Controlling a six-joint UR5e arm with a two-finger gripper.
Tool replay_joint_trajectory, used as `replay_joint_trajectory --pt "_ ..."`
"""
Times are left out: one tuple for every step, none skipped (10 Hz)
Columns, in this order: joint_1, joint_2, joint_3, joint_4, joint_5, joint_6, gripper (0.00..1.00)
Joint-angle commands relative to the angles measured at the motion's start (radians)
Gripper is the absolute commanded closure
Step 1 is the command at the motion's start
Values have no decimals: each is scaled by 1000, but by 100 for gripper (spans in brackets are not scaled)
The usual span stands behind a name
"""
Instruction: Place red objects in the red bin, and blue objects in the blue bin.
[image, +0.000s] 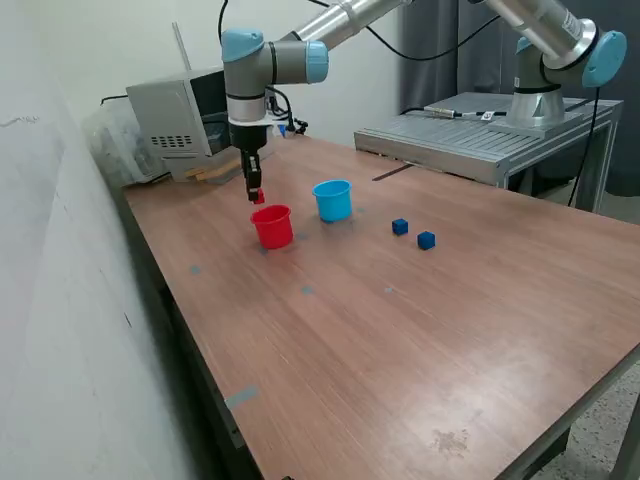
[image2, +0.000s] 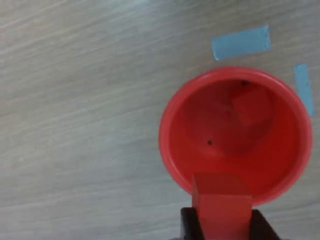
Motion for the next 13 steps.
replay_joint_trajectory --pt "-3 -1 15 2 -3 2 0" --pt "-1 -3 26 2 -3 -3 0" --pt "3 -6 37 7 -1 -6 0" --pt "11 -8 38 25 2 -16 0" --pt "29 -26 45 37 3 -73 0" --pt "44 -75 110 38 3 -120 0" --pt "57 -140 185 38 5 -127 0" --pt "72 -194 248 36 5 -133 0" --pt "95 -246 315 38 6 -159 0" --pt "109 -306 406 36 6 -174 0" --pt "135 -383 528 33 8 -193 0" --pt "137 -440 607 27 25 -190 0" --pt "138 -492 665 27 99 -185 0"
